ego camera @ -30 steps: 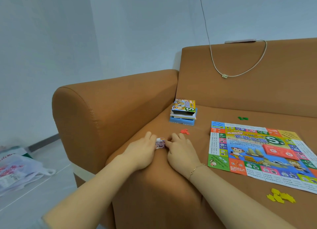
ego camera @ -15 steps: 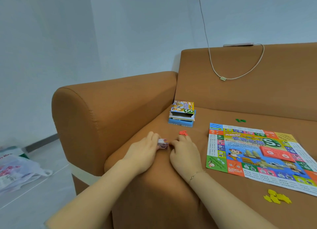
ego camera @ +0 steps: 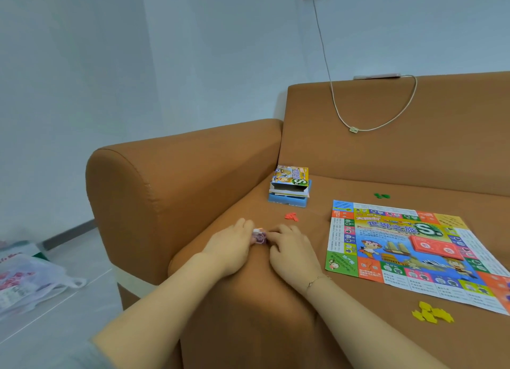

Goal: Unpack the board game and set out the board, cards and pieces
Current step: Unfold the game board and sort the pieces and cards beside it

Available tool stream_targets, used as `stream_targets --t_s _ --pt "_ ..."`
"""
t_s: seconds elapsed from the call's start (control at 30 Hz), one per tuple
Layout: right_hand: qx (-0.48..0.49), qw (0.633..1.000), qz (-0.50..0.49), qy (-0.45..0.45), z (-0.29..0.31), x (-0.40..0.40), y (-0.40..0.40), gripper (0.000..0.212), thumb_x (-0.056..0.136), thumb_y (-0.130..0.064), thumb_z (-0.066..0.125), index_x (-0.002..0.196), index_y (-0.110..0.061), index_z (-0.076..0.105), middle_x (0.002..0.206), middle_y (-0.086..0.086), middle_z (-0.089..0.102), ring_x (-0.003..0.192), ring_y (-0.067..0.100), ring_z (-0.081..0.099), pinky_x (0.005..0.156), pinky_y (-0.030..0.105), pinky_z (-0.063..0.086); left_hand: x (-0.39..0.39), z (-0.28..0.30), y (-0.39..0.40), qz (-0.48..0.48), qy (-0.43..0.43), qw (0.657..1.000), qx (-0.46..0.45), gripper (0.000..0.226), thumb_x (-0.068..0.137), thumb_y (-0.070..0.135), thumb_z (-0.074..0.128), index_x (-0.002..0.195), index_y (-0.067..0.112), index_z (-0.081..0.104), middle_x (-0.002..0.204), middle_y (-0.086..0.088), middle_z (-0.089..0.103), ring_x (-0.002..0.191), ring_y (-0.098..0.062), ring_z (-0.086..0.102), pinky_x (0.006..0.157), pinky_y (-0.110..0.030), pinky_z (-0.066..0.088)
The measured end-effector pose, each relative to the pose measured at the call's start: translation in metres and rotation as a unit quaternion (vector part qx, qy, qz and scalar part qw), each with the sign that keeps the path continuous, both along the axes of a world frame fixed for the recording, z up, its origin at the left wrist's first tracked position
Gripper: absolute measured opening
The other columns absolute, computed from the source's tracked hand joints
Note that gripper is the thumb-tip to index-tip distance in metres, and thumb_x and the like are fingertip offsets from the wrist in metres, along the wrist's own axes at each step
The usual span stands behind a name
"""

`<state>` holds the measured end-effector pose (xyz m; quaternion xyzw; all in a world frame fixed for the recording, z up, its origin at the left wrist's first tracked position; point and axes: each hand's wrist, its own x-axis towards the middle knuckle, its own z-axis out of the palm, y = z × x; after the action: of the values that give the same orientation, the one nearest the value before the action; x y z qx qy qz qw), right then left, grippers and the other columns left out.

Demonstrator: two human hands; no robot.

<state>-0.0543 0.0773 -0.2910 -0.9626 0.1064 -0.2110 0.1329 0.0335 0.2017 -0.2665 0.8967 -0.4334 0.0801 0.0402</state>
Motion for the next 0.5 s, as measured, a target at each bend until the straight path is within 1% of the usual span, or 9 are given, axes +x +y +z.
stream_targets --t_s 0.07,0.1,0.17,0.2,0.27,0.33,0.43,0.47,0.5 --pt "0.099 0.994 0.023 -0.046 0.002 -0.004 0.000 0.045 0.082 -0.018 0.035 0.114 -0.025 0.066 0.113 -0.004 0.062 0.107 0.019 0.048 0.089 0.029 0.038 -0.003 0.005 0.001 0.002 0.061 0.997 -0.047 0.017 0.102 0.031 0.034 0.098 0.014 0.038 0.107 -0.010 0.050 0.093 -0.031 0.052 0.073 -0.039 0.036" --pt "0.167 0.982 0.024 -0.086 0.005 -0.007 0.001 0.041 0.083 -0.017 0.037 0.107 -0.023 0.069 0.106 -0.003 0.065 0.102 0.017 0.052 0.087 0.025 0.040 -0.005 0.008 0.001 -0.003 0.099 0.992 -0.074 0.016 0.101 0.030 0.035 0.094 0.015 0.036 0.102 -0.008 0.053 0.090 -0.029 0.052 0.073 -0.038 0.036" --pt "0.279 0.947 0.015 -0.161 0.015 -0.017 0.006 0.032 0.088 -0.006 0.045 0.099 -0.018 0.073 0.097 -0.004 0.069 0.095 0.011 0.058 0.079 0.010 0.041 -0.011 0.014 0.004 -0.031 0.167 0.978 -0.122 0.016 0.101 0.028 0.037 0.089 0.017 0.035 0.090 0.001 0.058 0.085 -0.022 0.052 0.072 -0.034 0.037" --pt "0.302 0.935 0.014 -0.185 0.021 -0.023 0.008 0.029 0.089 -0.004 0.048 0.097 -0.017 0.073 0.095 -0.006 0.070 0.092 0.009 0.060 0.075 0.007 0.040 -0.015 0.017 0.004 -0.050 0.192 0.970 -0.141 0.016 0.101 0.027 0.038 0.088 0.018 0.037 0.085 0.006 0.059 0.083 -0.018 0.053 0.071 -0.031 0.038" --pt "0.301 0.930 0.015 -0.208 0.031 -0.036 0.013 0.019 0.089 -0.011 0.056 0.093 -0.017 0.074 0.091 -0.007 0.071 0.087 0.008 0.062 0.073 0.010 0.043 -0.026 0.022 0.004 -0.081 0.233 0.953 -0.176 0.015 0.100 0.026 0.040 0.086 0.021 0.040 0.078 0.011 0.057 0.078 -0.013 0.052 0.065 -0.025 0.036" --pt "0.304 0.925 0.009 -0.226 0.044 -0.048 0.020 0.013 0.088 -0.019 0.062 0.084 -0.016 0.074 0.081 -0.006 0.071 0.079 0.008 0.063 0.071 0.018 0.047 -0.038 0.027 0.007 -0.108 0.296 0.923 -0.220 0.015 0.100 0.026 0.042 0.085 0.027 0.043 0.075 0.011 0.056 0.068 -0.008 0.049 0.062 -0.022 0.035" --pt "0.308 0.923 0.004 -0.230 0.064 -0.069 0.029 0.029 0.090 -0.031 0.061 0.072 -0.011 0.071 0.061 -0.006 0.061 0.059 0.006 0.053 0.060 0.019 0.040 -0.053 0.034 0.011 -0.147 0.406 0.857 -0.281 0.013 0.100 0.019 0.041 0.091 0.025 0.049 0.075 0.007 0.053 0.057 -0.008 0.042 0.056 -0.020 0.036" --pt "0.300 0.928 -0.001 -0.220 0.070 -0.076 0.033 0.034 0.091 -0.035 0.060 0.071 -0.008 0.070 0.059 -0.003 0.057 0.058 0.007 0.049 0.059 0.021 0.037 -0.058 0.037 0.014 -0.163 0.426 0.842 -0.288 0.012 0.100 0.017 0.040 0.095 0.022 0.050 0.076 0.006 0.053 0.055 -0.007 0.041 0.052 -0.017 0.036" --pt "0.293 0.933 -0.004 -0.211 0.075 -0.082 0.036 0.033 0.090 -0.034 0.062 0.073 -0.007 0.070 0.060 -0.001 0.057 0.058 0.007 0.048 0.060 0.023 0.038 -0.063 0.040 0.017 -0.177 0.441 0.830 -0.291 0.013 0.100 0.016 0.040 0.097 0.019 0.052 0.076 0.005 0.053 0.053 -0.007 0.041 0.049 -0.015 0.035"
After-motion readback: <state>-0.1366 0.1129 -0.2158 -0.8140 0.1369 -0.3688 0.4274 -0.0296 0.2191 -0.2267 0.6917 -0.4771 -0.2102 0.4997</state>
